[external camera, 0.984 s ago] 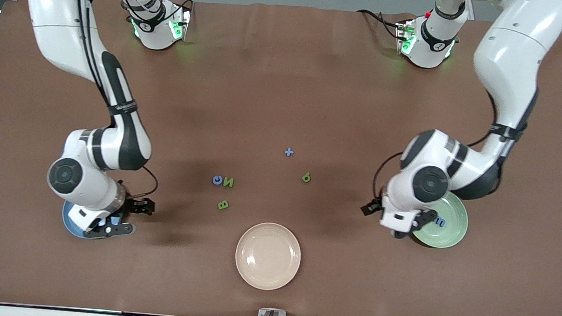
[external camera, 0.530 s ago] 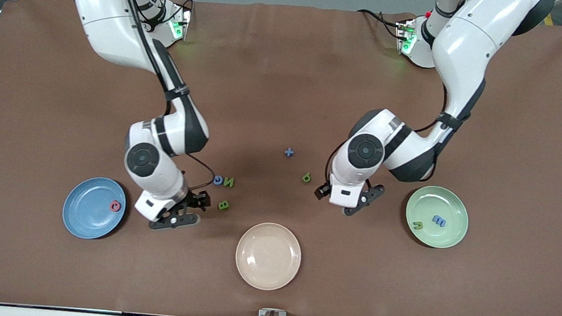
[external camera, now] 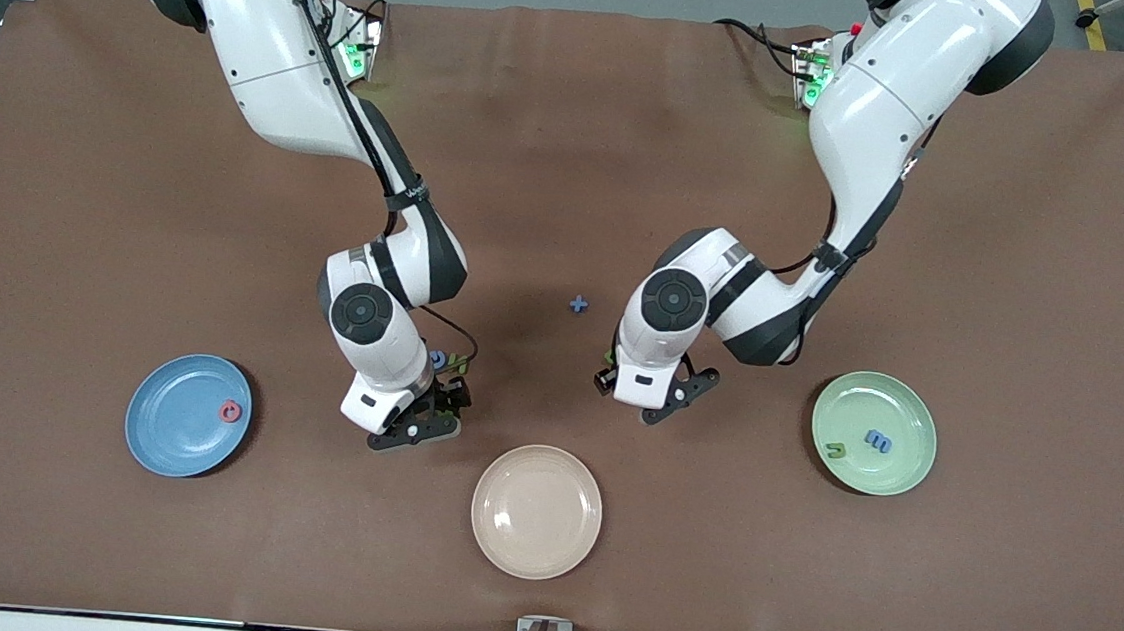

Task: Sort uppercase to blue plate, lowercase to green plate
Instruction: 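Grasp the green g with the left gripper while the right gripper grasps the B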

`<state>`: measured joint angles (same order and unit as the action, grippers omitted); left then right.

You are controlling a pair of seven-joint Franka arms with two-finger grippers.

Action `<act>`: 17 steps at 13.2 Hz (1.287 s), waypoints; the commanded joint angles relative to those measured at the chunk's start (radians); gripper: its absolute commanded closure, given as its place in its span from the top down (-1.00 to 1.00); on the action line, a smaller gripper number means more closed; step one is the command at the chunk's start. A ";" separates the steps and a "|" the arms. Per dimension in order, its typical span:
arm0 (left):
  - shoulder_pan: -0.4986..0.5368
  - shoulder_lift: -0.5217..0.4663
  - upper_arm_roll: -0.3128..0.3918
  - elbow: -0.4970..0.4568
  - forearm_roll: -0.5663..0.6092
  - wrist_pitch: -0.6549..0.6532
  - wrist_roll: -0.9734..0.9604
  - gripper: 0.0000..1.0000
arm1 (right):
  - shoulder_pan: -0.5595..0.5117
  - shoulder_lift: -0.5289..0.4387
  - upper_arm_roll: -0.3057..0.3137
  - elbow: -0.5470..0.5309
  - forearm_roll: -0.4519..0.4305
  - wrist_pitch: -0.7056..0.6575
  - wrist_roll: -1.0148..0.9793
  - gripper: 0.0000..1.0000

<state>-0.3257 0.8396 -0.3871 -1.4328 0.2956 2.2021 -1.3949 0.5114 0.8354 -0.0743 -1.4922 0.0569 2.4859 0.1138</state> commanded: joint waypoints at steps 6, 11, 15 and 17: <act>-0.042 0.027 0.010 0.025 0.013 -0.004 -0.027 0.33 | 0.035 -0.016 -0.007 -0.068 0.009 0.034 0.041 0.66; -0.053 0.049 0.011 0.023 0.017 -0.004 -0.068 0.25 | 0.035 -0.019 -0.007 -0.077 0.009 0.036 0.041 -0.17; -0.059 0.041 0.010 0.000 0.022 -0.004 -0.191 0.24 | 0.029 -0.024 -0.007 -0.076 0.008 0.030 0.043 -0.71; -0.056 0.039 0.011 -0.020 0.023 -0.004 -0.216 0.24 | 0.010 -0.039 -0.016 -0.066 0.008 0.022 0.032 -0.73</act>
<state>-0.3738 0.8889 -0.3854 -1.4331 0.3004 2.1999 -1.5702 0.5393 0.8252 -0.0840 -1.5366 0.0582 2.5108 0.1471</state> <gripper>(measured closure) 0.379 0.652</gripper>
